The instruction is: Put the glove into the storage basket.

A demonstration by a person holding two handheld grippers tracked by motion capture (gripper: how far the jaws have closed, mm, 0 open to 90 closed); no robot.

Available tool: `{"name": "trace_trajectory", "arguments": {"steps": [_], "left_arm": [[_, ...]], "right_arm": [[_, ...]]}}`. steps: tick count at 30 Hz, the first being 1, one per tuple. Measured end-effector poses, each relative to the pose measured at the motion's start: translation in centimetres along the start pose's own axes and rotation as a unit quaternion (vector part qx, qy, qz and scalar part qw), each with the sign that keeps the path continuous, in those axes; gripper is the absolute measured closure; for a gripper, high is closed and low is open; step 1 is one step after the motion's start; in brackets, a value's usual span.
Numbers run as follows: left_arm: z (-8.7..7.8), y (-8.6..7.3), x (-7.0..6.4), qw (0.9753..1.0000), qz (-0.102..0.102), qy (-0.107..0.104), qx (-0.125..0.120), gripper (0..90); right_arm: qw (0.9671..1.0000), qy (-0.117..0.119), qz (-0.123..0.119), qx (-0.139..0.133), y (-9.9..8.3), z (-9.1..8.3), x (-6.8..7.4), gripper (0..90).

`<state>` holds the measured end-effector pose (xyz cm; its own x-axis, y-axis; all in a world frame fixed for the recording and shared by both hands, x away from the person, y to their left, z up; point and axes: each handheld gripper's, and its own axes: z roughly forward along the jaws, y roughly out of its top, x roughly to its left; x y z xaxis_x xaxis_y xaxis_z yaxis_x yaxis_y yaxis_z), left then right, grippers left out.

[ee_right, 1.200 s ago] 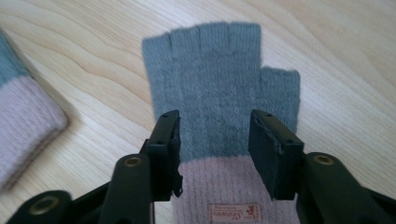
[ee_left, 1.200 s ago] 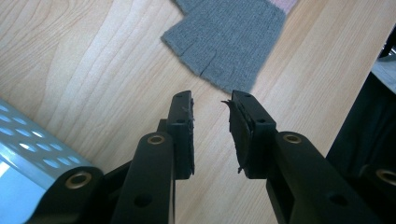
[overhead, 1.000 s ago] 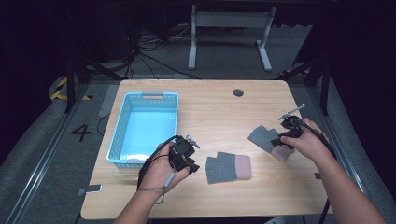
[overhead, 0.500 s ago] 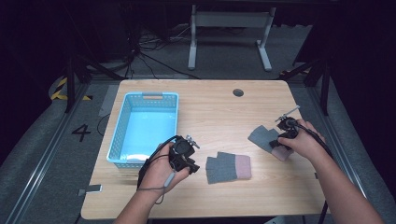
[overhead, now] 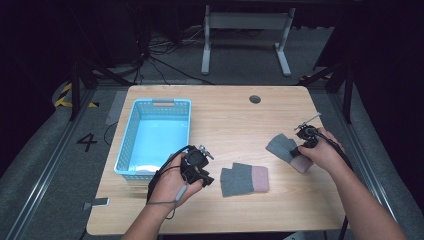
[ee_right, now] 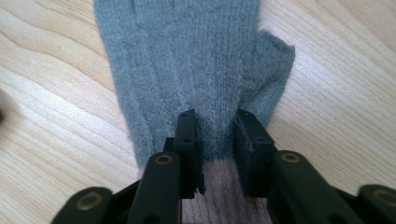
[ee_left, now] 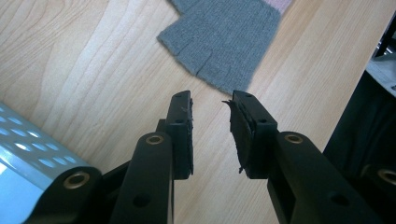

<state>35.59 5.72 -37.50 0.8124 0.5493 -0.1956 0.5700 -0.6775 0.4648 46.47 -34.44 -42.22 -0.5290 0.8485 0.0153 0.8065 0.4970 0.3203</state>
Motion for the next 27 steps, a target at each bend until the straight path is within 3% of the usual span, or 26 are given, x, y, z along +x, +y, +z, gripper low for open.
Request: {"name": "trace_trajectory", "arguments": {"steps": [10, 16, 27], "left_arm": [[0.1, 0.0, 0.1, 1.0, 0.0, 0.001, 0.002, 69.4], [0.1, 0.1, 0.0, 1.0, 0.0, -0.002, 0.002, 69.1], [0.1, 0.1, 0.0, 1.0, 0.0, -0.003, 0.002, 69.0]], "right_arm": [[0.9998, 0.011, 0.007, -0.012, 0.0, -0.4, -0.2, 78.6], [0.999, 0.024, 0.012, -0.036, -0.1, -1.9, -0.3, 78.7], [0.9972, 0.036, -0.007, -0.065, -0.1, -5.3, 0.5, 78.2]]}}
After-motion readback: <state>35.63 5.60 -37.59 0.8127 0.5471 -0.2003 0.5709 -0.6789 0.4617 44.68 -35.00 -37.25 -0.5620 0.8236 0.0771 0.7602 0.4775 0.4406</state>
